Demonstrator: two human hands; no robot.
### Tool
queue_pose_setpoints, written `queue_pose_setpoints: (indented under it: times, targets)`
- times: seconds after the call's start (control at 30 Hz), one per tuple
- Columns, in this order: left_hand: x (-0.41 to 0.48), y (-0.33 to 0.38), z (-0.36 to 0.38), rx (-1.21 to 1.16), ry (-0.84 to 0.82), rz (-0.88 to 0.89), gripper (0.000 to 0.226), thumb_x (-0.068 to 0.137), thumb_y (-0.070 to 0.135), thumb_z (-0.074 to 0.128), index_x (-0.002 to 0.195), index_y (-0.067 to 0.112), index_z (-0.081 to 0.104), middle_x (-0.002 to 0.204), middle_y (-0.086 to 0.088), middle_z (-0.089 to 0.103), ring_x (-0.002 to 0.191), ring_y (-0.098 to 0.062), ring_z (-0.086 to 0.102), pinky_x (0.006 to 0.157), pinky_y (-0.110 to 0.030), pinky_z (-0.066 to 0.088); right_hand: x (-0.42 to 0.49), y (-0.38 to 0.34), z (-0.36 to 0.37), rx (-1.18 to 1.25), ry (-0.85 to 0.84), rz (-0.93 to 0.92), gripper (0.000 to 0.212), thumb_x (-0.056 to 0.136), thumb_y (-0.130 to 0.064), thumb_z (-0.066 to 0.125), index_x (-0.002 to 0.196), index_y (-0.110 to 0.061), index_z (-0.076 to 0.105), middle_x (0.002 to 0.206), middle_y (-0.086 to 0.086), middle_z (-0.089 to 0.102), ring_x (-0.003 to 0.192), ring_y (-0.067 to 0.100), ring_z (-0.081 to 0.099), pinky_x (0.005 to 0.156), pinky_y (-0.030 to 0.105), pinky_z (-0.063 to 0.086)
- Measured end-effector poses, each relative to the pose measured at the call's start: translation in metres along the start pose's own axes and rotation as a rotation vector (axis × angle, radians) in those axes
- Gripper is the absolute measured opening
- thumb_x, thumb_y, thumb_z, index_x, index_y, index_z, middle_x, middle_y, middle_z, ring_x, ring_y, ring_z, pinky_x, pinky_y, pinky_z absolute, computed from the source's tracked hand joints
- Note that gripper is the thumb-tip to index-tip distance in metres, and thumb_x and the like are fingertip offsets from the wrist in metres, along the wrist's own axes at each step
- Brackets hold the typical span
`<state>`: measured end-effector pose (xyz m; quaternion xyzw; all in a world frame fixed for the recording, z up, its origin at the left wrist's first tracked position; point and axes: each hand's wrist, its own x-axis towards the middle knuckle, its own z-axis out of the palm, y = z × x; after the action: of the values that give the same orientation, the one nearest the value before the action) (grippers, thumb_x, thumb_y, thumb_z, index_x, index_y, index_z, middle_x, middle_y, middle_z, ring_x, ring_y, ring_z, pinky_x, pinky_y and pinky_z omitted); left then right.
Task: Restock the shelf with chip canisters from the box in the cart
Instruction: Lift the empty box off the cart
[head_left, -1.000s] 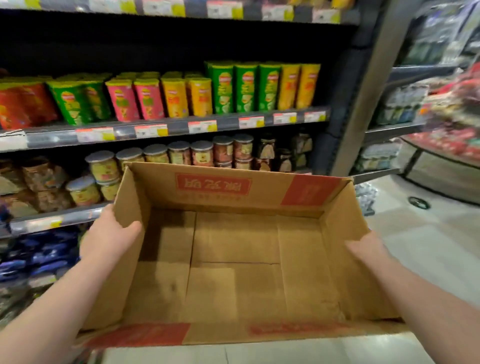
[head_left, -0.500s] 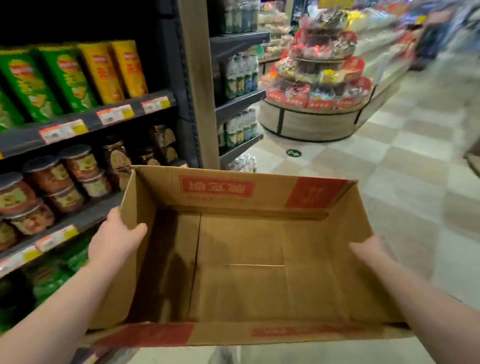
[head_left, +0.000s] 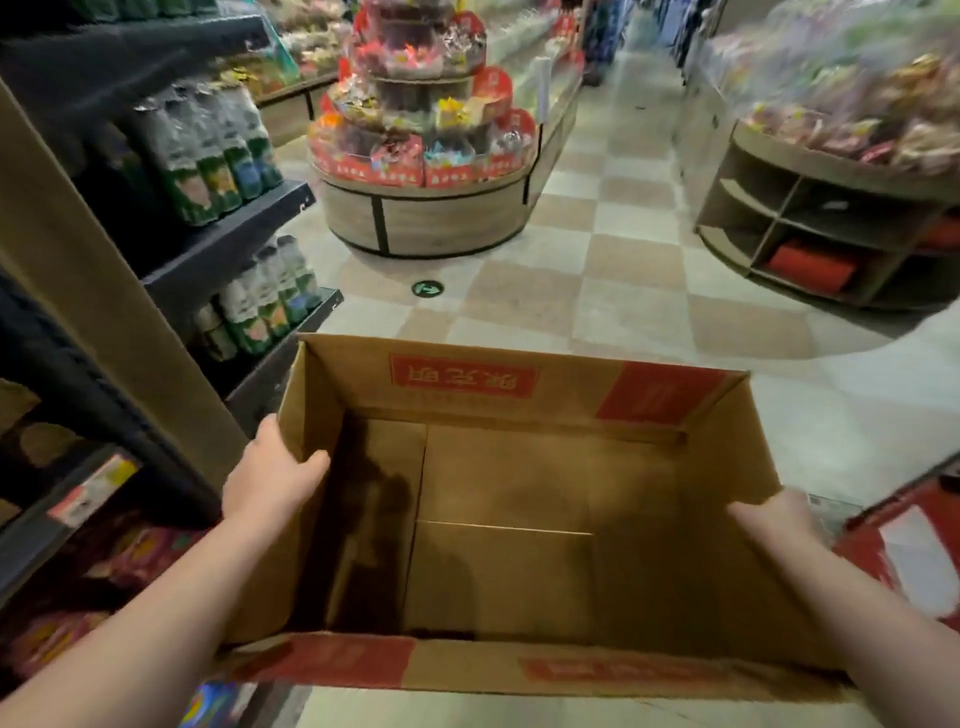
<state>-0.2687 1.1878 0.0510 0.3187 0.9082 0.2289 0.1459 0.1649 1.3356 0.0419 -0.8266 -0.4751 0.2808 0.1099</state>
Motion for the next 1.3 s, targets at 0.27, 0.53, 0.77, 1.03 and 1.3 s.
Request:
queue_pose_setpoints:
  times: [0.27, 0.53, 0.77, 1.03, 1.3]
  targets:
    - [0.068, 0.087, 0.055, 0.021, -0.048, 0.118, 0.064, 0.083, 0.033, 0.065, 0.135, 0.009, 0.038, 0.126, -0.021, 0.055, 0.115, -0.040, 0.052, 0.090, -0.045, 0.043, 0.071, -0.008, -0.012, 0.052, 0.068, 0.126, 0.067, 0.088, -0.021, 0.064, 0.140, -0.001, 0.028, 0.131, 0.027, 0.049, 0.116, 0.046, 0.051, 0.092, 0.048, 0.045]
    - [0.133, 0.175, 0.132, -0.033, -0.096, 0.089, 0.063, 0.077, 0.034, 0.066, 0.133, 0.018, 0.041, 0.115, -0.018, 0.061, 0.101, -0.040, 0.058, 0.087, -0.050, 0.048, 0.206, -0.046, -0.005, 0.008, 0.018, 0.164, 0.068, 0.090, -0.020, 0.062, 0.142, 0.002, 0.025, 0.139, 0.026, 0.042, 0.125, 0.044, 0.044, 0.099, 0.047, 0.039]
    - [0.182, 0.247, 0.196, -0.011, -0.104, 0.003, 0.062, 0.086, 0.024, 0.063, 0.140, 0.015, 0.036, 0.128, -0.020, 0.055, 0.115, -0.042, 0.051, 0.091, -0.048, 0.042, 0.322, -0.076, 0.006, 0.004, -0.049, 0.157, 0.072, 0.089, -0.018, 0.061, 0.146, -0.001, 0.021, 0.143, 0.022, 0.039, 0.126, 0.040, 0.044, 0.096, 0.043, 0.041]
    - [0.246, 0.268, 0.273, -0.020, -0.178, -0.101, 0.058, 0.087, 0.021, 0.062, 0.139, 0.009, 0.037, 0.129, -0.022, 0.053, 0.117, -0.041, 0.050, 0.098, -0.049, 0.039, 0.416, -0.085, 0.056, 0.001, -0.124, 0.223, 0.065, 0.087, -0.020, 0.061, 0.140, -0.003, 0.029, 0.135, 0.023, 0.048, 0.119, 0.041, 0.050, 0.093, 0.044, 0.044]
    - [0.319, 0.230, 0.409, -0.038, -0.300, -0.255, 0.037, 0.094, 0.023, 0.055, 0.128, 0.008, 0.054, 0.119, -0.019, 0.060, 0.111, -0.038, 0.053, 0.087, -0.040, 0.039, 0.500, -0.046, 0.157, -0.021, -0.181, 0.314, 0.069, 0.088, -0.025, 0.061, 0.144, -0.009, 0.024, 0.139, 0.020, 0.045, 0.121, 0.041, 0.048, 0.099, 0.048, 0.044]
